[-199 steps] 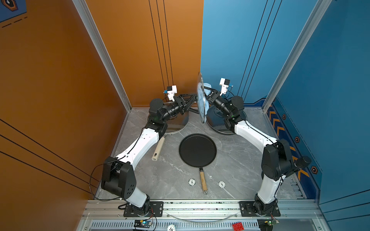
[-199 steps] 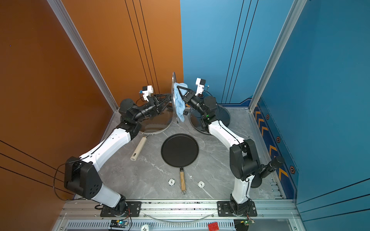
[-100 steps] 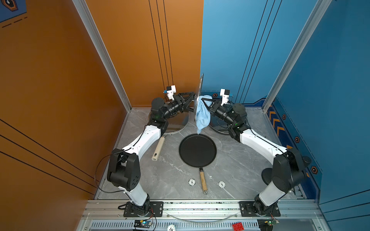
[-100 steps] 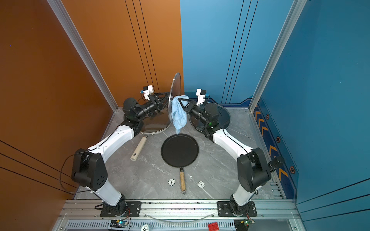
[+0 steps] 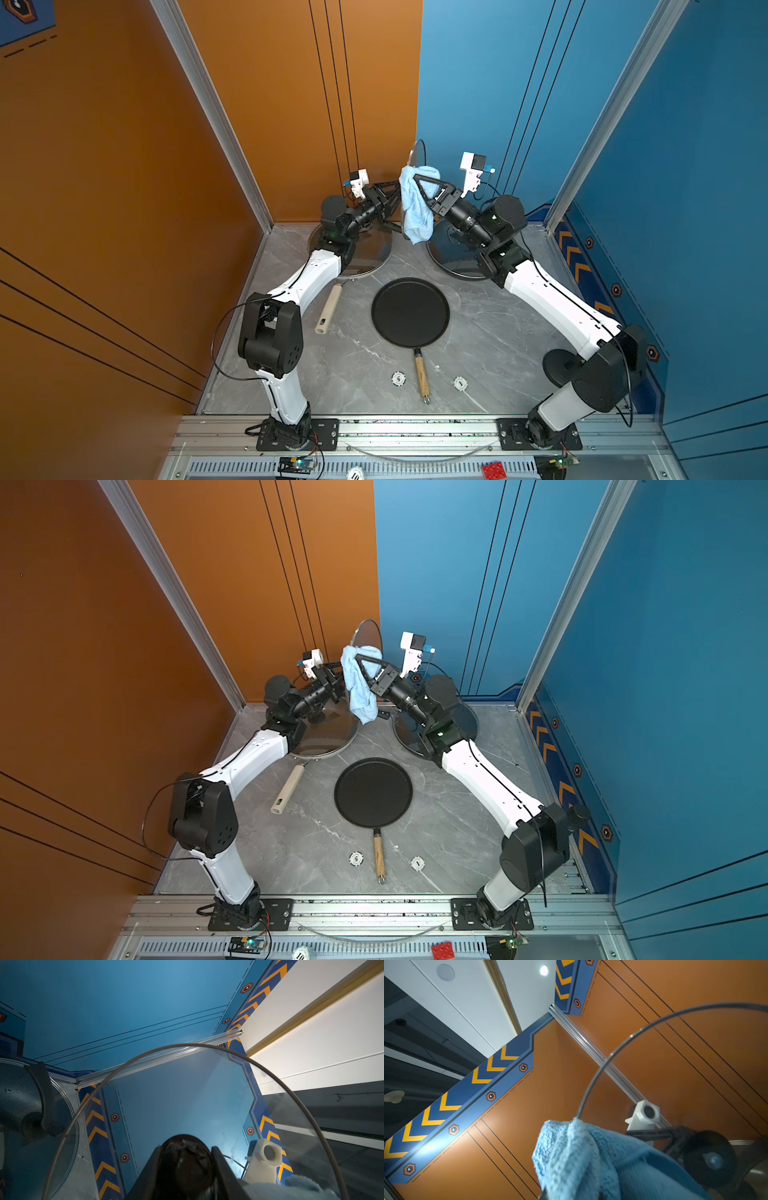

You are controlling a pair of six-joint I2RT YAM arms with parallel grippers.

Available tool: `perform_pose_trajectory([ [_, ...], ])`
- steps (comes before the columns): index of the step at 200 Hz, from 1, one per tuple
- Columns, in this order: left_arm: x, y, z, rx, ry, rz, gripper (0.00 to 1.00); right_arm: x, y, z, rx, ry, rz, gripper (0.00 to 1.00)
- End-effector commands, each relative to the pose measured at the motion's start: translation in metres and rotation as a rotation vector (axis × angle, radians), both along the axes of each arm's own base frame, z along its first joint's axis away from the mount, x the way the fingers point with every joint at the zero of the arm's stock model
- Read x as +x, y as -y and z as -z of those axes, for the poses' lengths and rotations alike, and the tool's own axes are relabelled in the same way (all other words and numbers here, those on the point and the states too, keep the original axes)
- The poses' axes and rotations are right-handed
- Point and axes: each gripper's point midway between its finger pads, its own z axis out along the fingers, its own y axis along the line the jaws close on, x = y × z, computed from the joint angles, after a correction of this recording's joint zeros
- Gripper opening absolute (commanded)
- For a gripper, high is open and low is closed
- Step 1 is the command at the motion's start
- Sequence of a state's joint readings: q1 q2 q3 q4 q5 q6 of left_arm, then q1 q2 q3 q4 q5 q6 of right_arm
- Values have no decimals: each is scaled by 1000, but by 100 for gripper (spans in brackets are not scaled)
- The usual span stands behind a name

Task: Wipe the pot lid with a cloth
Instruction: Wipe the pot lid.

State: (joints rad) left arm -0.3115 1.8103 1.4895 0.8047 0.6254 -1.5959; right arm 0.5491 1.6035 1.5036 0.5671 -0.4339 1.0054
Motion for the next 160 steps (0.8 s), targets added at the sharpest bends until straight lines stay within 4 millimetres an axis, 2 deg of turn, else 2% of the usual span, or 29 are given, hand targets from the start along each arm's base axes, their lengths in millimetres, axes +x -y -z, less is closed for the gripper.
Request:
perform_pose_trajectory([
  [1, -24, -14, -70, -109, 202, -28, 30, 18, -2, 62, -88, -153, 47, 4],
  [42, -23, -16, -66, -109, 192, -40, 30, 19, 27, 118, -105, -250, 111, 5],
  [55, -23, -15, -66, -112, 191, -39, 30, 20, 28, 133, -124, -256, 89, 6],
  [82, -27, -12, -70, -111, 202, -31, 30, 34, 24, 185, -220, -346, 98, 5],
  [95, -31, -11, -71, -108, 210, -33, 30, 41, 31, 192, -231, -359, 114, 5],
  [103, -33, -11, -71, -107, 212, -34, 30, 45, 37, 185, -220, -346, 125, 5],
  [124, -35, -15, -67, -103, 205, -49, 30, 46, 49, 142, -218, -262, 144, 5],
  [144, -37, -17, -67, -99, 209, -61, 30, 31, 47, 76, -185, -139, 128, 5],
  [153, -39, -17, -67, -94, 212, -63, 30, 17, 44, 39, -142, -57, 100, 5],
  [160, -39, -16, -67, -90, 214, -66, 30, 6, 40, 18, -120, -4, 85, 5],
])
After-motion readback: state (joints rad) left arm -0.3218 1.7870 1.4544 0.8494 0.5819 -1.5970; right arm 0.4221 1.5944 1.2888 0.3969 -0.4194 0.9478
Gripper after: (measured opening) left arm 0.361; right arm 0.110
